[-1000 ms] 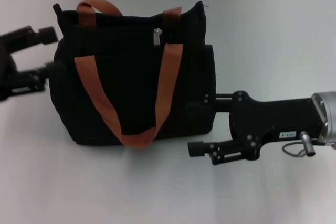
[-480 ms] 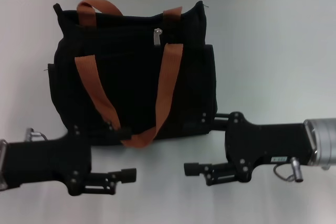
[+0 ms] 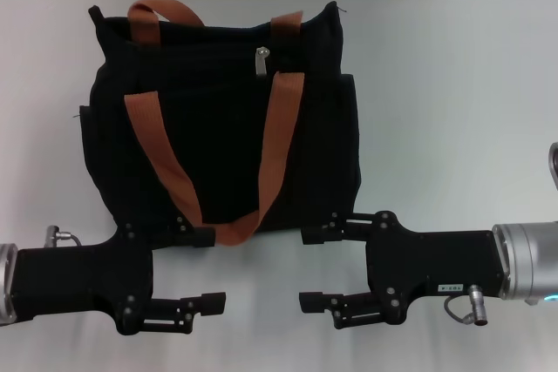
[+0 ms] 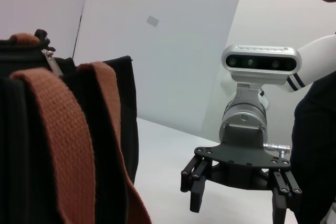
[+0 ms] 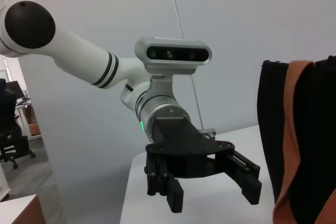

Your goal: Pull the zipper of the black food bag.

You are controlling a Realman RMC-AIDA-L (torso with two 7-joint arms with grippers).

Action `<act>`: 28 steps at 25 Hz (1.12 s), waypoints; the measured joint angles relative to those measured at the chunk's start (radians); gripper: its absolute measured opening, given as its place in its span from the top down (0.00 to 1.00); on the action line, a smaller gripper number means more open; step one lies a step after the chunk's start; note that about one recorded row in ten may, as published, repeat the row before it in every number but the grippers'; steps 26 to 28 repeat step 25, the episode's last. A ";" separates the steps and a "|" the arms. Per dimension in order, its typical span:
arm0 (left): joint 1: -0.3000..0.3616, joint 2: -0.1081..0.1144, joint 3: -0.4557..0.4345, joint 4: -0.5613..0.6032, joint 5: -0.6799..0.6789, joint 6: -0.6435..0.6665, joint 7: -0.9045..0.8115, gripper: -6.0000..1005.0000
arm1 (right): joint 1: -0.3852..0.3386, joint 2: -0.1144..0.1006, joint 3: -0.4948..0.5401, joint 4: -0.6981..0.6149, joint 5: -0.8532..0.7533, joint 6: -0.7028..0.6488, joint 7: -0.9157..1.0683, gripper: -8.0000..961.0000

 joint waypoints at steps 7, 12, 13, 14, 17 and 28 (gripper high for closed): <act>0.005 0.001 -0.001 0.001 0.002 0.006 0.004 0.17 | 0.001 0.001 0.005 0.004 0.003 0.003 -0.005 0.18; 0.006 0.001 0.000 0.001 0.003 0.008 0.004 0.17 | 0.002 0.001 0.006 0.004 0.003 0.003 -0.005 0.18; 0.006 0.002 0.001 0.001 0.003 0.008 0.004 0.17 | 0.002 0.001 0.007 0.004 0.004 0.003 -0.005 0.18; 0.006 0.002 0.001 0.001 0.003 0.008 0.004 0.17 | 0.002 0.001 0.007 0.004 0.004 0.003 -0.005 0.18; 0.006 0.002 0.001 0.001 0.003 0.009 0.004 0.17 | 0.002 0.001 0.007 0.004 0.004 0.003 -0.006 0.18; 0.007 0.001 0.002 0.001 0.003 0.008 0.005 0.17 | 0.000 0.001 0.007 0.004 0.004 0.003 -0.006 0.18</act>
